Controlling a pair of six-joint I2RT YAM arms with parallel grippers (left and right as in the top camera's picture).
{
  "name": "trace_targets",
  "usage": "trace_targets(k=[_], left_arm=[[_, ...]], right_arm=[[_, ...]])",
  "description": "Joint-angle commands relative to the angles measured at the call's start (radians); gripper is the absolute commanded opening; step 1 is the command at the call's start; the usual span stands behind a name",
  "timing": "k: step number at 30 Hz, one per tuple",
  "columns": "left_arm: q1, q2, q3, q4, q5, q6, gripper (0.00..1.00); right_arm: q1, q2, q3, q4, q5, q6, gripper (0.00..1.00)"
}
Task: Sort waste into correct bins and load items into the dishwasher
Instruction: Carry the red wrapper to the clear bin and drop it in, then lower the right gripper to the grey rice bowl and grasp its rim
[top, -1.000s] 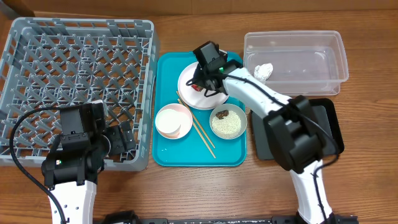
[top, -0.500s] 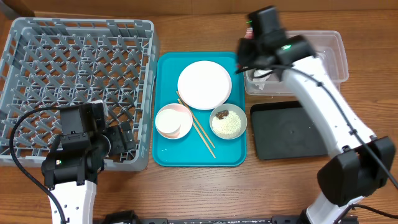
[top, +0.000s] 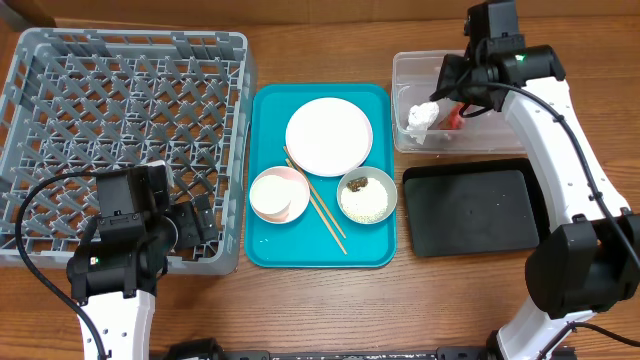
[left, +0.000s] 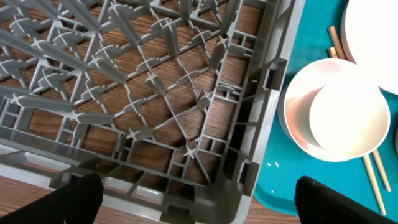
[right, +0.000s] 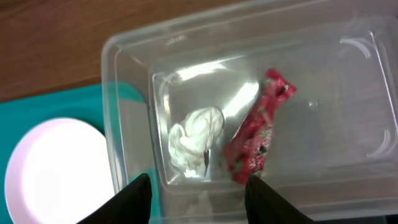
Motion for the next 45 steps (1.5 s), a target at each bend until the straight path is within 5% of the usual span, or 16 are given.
trace_targets(k=[1, 15, 26, 45], left_arm=[[0.004, 0.003, 0.022, 0.001, -0.002, -0.007, 1.0], [0.004, 0.003, 0.022, 0.021, -0.002, -0.007, 1.0], [0.004, 0.003, 0.022, 0.02, -0.002, -0.007, 1.0], [0.004, 0.003, 0.022, 0.02, -0.002, -0.007, 1.0]], right_arm=[[-0.005, -0.025, 0.008, -0.04, -0.031, -0.015, 0.52], [-0.028, -0.306, 0.008, -0.175, -0.07, -0.014, 0.63], [-0.025, -0.341, -0.001, -0.369, -0.084, -0.036, 0.67], [-0.025, -0.632, -0.367, -0.277, -0.093, -0.036, 0.69]])
